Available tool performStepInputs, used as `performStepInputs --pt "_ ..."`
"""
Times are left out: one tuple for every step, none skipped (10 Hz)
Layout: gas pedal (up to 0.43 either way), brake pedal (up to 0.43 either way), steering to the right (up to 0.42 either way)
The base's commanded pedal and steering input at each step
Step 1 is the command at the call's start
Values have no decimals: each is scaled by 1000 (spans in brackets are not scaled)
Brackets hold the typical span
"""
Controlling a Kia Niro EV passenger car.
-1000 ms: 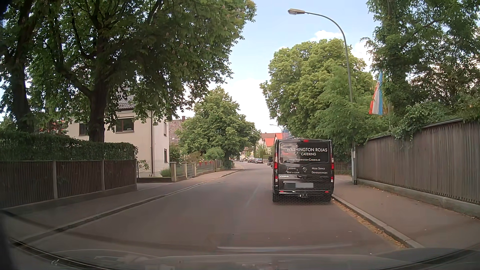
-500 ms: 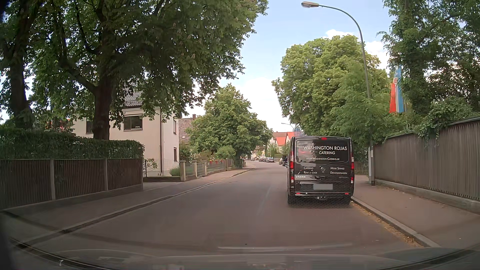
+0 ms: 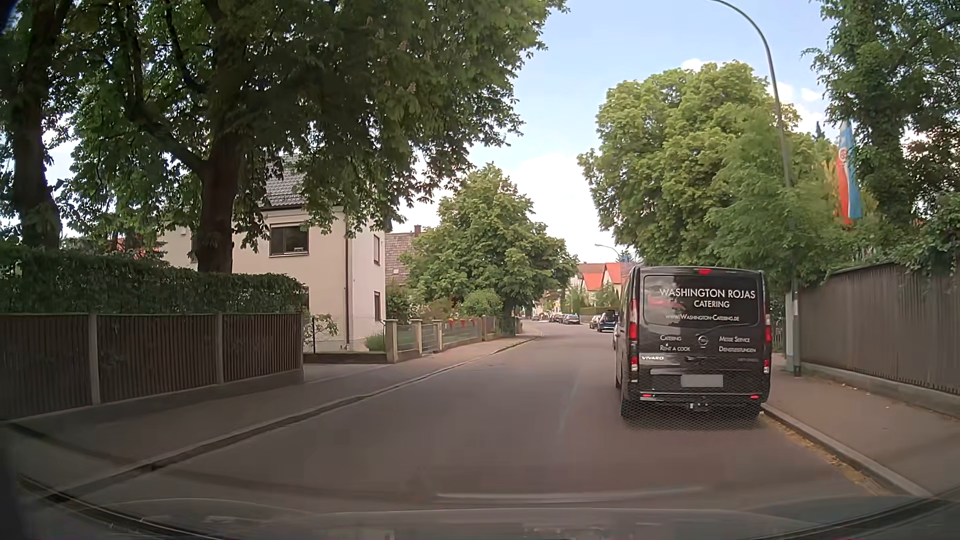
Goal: Follow the waypoints while adhering to traffic rules and regulations
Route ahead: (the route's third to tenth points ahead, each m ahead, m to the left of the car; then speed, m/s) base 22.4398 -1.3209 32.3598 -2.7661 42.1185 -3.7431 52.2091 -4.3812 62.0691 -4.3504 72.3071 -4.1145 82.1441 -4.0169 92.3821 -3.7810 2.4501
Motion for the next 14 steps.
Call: performStepInputs --pt "240 24 -207" --pt "240 18 -207" --pt "240 24 -207" --pt "240 24 -203" --pt "240 24 -192" --pt "240 24 -172" --pt "228 24 -144" --pt "197 18 -108" --pt "177 24 -75" --pt "177 18 -43" --pt "157 18 -14" --pt "138 24 11" --pt "130 18 28" --pt "98 18 42"
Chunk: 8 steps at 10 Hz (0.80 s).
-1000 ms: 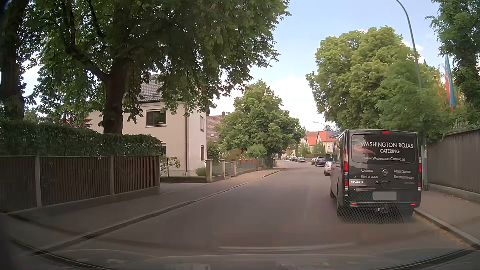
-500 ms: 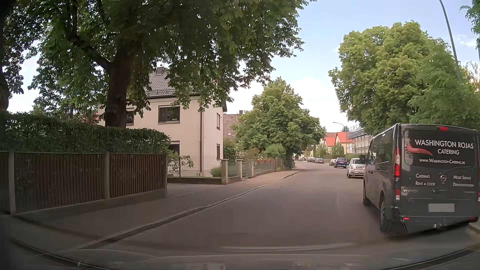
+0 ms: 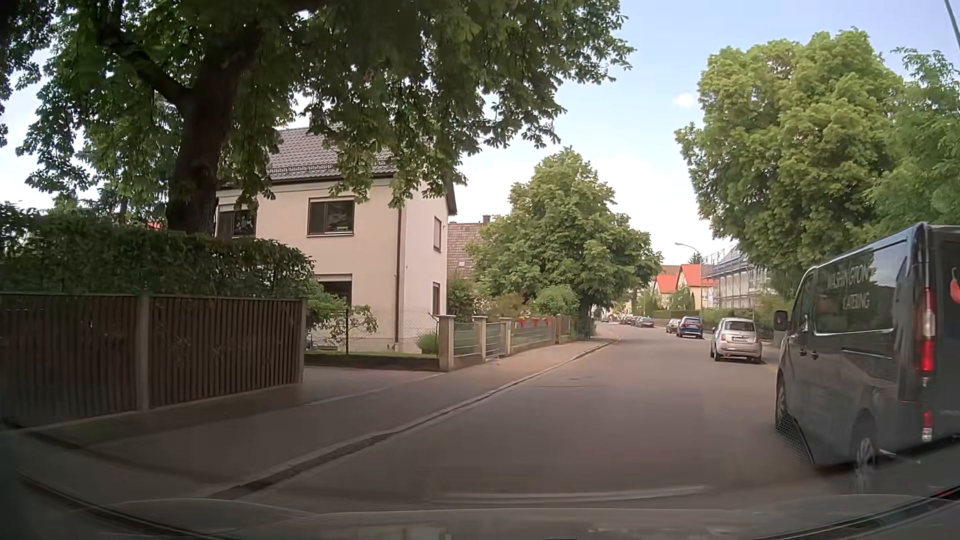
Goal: Follow the waypoints while adhering to traffic rules and regulations
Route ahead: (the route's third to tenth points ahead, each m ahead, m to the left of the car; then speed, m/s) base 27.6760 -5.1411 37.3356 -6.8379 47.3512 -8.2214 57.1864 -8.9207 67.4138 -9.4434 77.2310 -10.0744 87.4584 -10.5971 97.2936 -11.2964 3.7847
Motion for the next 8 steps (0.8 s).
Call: performStepInputs --pt "79 18 55" --pt "67 18 66" --pt "67 24 75" --pt "67 24 84" --pt "67 18 95" --pt "67 24 104" --pt "67 24 112" --pt "67 24 119"
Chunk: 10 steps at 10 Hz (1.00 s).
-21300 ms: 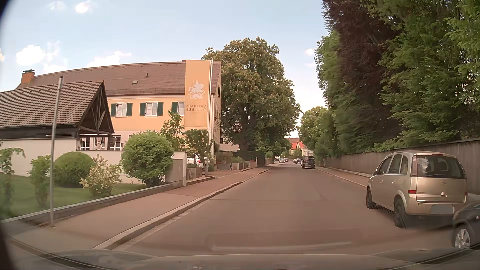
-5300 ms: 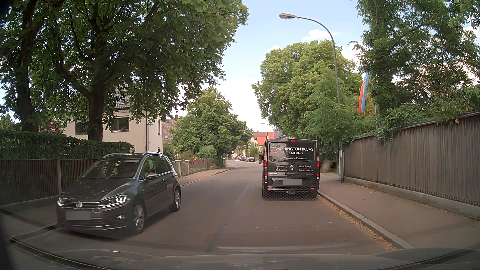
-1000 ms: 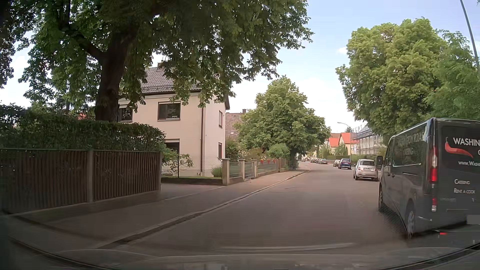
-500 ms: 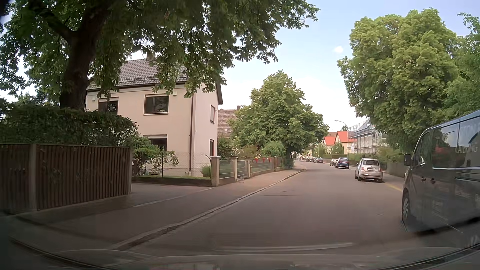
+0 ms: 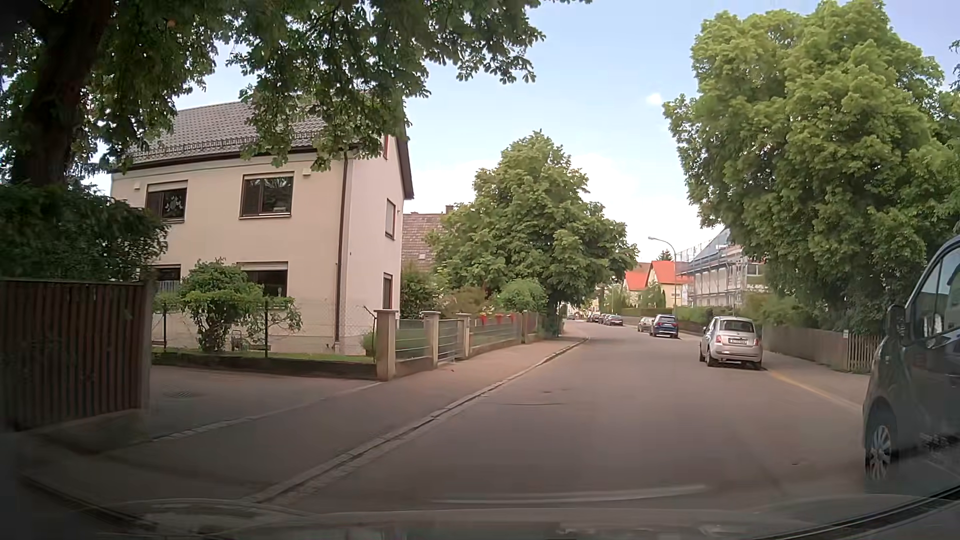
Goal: Follow the waypoints while adhering to traffic rules and regulations
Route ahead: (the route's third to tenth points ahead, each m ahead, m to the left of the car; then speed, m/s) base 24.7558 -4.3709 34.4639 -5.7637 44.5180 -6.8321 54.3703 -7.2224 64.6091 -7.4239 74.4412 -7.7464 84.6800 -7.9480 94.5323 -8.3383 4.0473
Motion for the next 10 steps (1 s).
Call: performStepInputs --pt "67 24 125" --pt "67 18 127" --pt "67 24 128" --pt "67 18 128" --pt "67 18 128" --pt "67 18 128" --pt "67 24 128" --pt "67 18 128" --pt "67 18 128" --pt "39 24 128"
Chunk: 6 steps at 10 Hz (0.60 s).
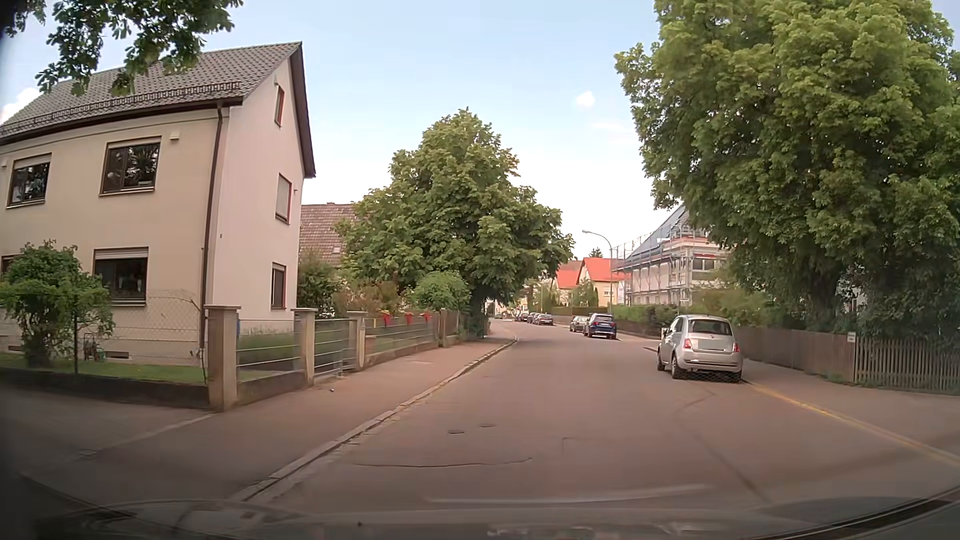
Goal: Follow the waypoints while adhering to traffic rules and regulations
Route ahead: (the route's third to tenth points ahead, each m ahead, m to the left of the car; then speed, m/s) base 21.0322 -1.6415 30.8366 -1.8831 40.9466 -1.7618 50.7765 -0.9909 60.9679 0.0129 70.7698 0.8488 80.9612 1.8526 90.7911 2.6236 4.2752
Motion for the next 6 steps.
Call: performStepInputs --pt "39 24 128" --pt "39 24 127" --pt "39 18 125" --pt "39 18 107" --pt "39 24 84" --pt "39 18 67"
